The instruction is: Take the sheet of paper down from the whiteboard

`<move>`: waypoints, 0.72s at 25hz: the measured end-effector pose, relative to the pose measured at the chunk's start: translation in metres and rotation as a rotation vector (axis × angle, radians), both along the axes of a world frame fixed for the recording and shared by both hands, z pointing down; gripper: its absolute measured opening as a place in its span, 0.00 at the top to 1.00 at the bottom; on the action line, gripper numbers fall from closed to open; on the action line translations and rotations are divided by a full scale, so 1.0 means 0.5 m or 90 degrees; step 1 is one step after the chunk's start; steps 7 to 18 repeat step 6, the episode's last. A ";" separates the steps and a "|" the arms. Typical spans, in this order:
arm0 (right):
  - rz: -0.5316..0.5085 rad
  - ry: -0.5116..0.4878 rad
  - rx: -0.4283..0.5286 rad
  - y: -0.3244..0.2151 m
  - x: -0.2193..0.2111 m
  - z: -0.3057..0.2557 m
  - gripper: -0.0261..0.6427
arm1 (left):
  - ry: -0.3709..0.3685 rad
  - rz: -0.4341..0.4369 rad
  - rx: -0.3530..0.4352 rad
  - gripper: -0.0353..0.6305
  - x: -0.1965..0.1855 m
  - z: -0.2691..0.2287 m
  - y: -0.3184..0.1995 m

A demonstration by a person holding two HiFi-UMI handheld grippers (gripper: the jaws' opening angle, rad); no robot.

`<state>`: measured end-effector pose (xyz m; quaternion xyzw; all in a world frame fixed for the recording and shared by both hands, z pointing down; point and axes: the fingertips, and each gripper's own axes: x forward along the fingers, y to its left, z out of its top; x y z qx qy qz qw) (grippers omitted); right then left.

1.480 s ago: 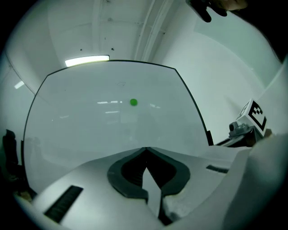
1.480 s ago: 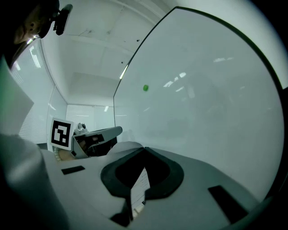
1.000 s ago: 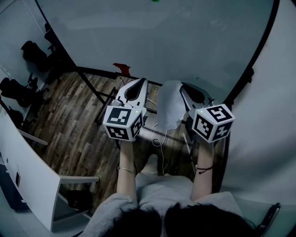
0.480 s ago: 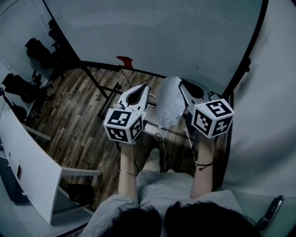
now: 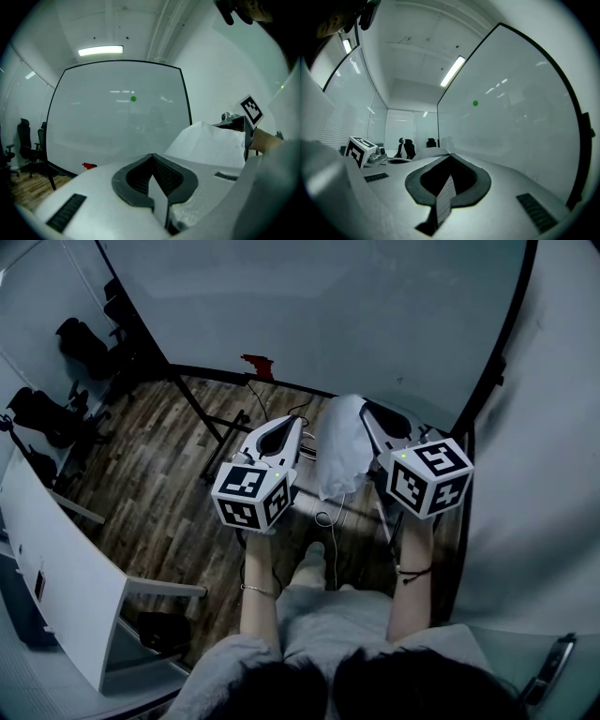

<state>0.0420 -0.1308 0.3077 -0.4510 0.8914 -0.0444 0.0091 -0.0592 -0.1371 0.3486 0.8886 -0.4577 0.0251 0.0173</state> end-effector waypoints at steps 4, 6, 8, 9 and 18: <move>0.000 0.001 0.005 0.002 -0.003 -0.004 0.96 | -0.003 -0.004 0.002 0.94 -0.007 -0.002 0.002; -0.002 -0.001 0.006 0.003 -0.006 -0.004 0.96 | -0.008 -0.007 0.001 0.94 -0.011 -0.003 0.002; -0.002 -0.001 0.006 0.003 -0.006 -0.004 0.96 | -0.008 -0.007 0.001 0.94 -0.011 -0.003 0.002; -0.002 -0.001 0.006 0.003 -0.006 -0.004 0.96 | -0.008 -0.007 0.001 0.94 -0.011 -0.003 0.002; -0.002 -0.001 0.006 0.003 -0.006 -0.004 0.96 | -0.008 -0.007 0.001 0.94 -0.011 -0.003 0.002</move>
